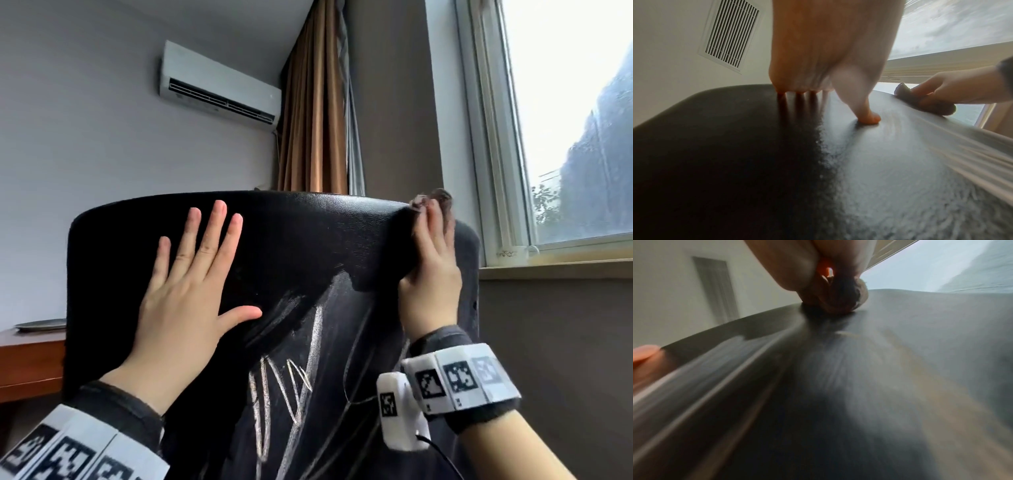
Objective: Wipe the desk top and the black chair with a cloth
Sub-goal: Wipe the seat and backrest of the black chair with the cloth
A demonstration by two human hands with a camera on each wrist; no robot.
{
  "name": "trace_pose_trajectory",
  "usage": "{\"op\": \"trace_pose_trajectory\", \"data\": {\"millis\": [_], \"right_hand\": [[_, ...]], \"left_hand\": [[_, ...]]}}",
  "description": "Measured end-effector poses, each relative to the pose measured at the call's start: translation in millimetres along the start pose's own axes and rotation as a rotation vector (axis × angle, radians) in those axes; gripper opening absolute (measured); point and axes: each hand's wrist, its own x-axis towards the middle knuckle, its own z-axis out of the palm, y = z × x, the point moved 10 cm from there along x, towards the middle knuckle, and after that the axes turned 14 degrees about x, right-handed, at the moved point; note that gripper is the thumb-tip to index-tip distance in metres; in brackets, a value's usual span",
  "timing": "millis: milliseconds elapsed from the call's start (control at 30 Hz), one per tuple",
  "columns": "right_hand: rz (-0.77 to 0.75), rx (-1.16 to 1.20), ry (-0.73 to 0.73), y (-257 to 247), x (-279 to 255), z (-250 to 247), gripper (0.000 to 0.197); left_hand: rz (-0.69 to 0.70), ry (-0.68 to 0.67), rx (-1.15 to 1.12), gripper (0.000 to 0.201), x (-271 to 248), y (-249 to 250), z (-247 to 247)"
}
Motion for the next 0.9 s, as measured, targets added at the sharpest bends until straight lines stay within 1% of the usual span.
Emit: {"op": "trace_pose_trajectory", "data": {"millis": [67, 100, 167, 200, 267, 300, 333, 367, 400, 467, 500, 533, 567, 633, 667, 700, 733, 800, 900], "right_hand": [[-0.167, 0.017, -0.065, -24.0, -18.5, 15.6, 0.078], [-0.255, 0.040, -0.133, -37.6, -31.9, 25.4, 0.069], [-0.387, 0.088, -0.355, -61.0, -68.6, 50.2, 0.047], [-0.433, 0.095, -0.478, -68.6, -90.7, 61.9, 0.042], [-0.518, 0.079, -0.680, -76.7, -130.6, 75.2, 0.044], [-0.572, 0.030, -0.731, -79.3, -139.4, 76.4, 0.046], [-0.609, -0.012, -0.738, -80.3, -137.7, 75.1, 0.048], [-0.593, -0.015, -0.703, -79.7, -124.8, 72.2, 0.050], [-0.528, 0.017, -0.610, -79.2, -102.1, 66.1, 0.051], [-0.387, 0.068, -0.371, -76.5, -57.4, 52.9, 0.046], [-0.336, 0.074, -0.299, -76.7, -48.4, 52.0, 0.046], [-0.328, 0.086, -0.289, -80.2, -52.6, 58.0, 0.046], [-0.355, 0.117, -0.345, -86.5, -67.9, 69.1, 0.046], [-0.424, 0.168, -0.552, -98.2, -120.3, 96.5, 0.046], [-0.469, 0.161, -0.643, -103.3, -146.1, 105.3, 0.045], [-0.516, 0.116, -0.701, -106.9, -164.4, 109.3, 0.045], [-0.554, 0.055, -0.738, -107.7, -170.9, 110.2, 0.047], [-0.576, -0.011, -0.743, -109.4, -154.9, 106.3, 0.056], [-0.506, 0.006, -0.583, -109.8, -97.7, 92.0, 0.062]], "left_hand": [[-0.002, 0.003, -0.003, 0.105, 1.0, 1.8, -0.1], [0.000, 0.005, -0.006, 0.105, 1.1, 2.2, -0.1], [0.025, 0.002, -0.014, 0.108, 0.2, 1.9, 0.0], [0.051, -0.011, -0.012, 0.113, -1.0, 1.2, 1.0], [0.124, -0.061, 0.026, 0.129, -5.7, -0.5, 5.1], [0.161, -0.089, 0.061, 0.137, -8.9, -1.3, 7.4], [0.190, -0.114, 0.091, 0.143, -12.2, -2.2, 9.7], [0.206, -0.133, 0.109, 0.147, -14.8, -3.0, 11.4], [0.211, -0.146, 0.115, 0.148, -16.1, -3.7, 12.7], [0.208, -0.150, 0.123, 0.148, -16.1, -3.5, 13.1], [0.202, -0.142, 0.128, 0.149, -15.4, -3.0, 12.4], [0.194, -0.134, 0.132, 0.149, -15.2, -2.8, 12.2], [0.189, -0.127, 0.135, 0.149, -15.2, -2.4, 12.1], [0.187, -0.112, 0.133, 0.147, -16.6, -2.2, 12.2], [0.189, -0.106, 0.132, 0.146, -17.1, -2.3, 12.0], [0.196, -0.108, 0.138, 0.145, -18.8, -2.5, 12.2], [0.208, -0.113, 0.148, 0.143, -20.8, -2.2, 12.5], [0.234, -0.131, 0.160, 0.142, -26.6, -2.0, 14.2], [0.256, -0.175, 0.152, 0.144, -34.0, -2.8, 18.6]]}}
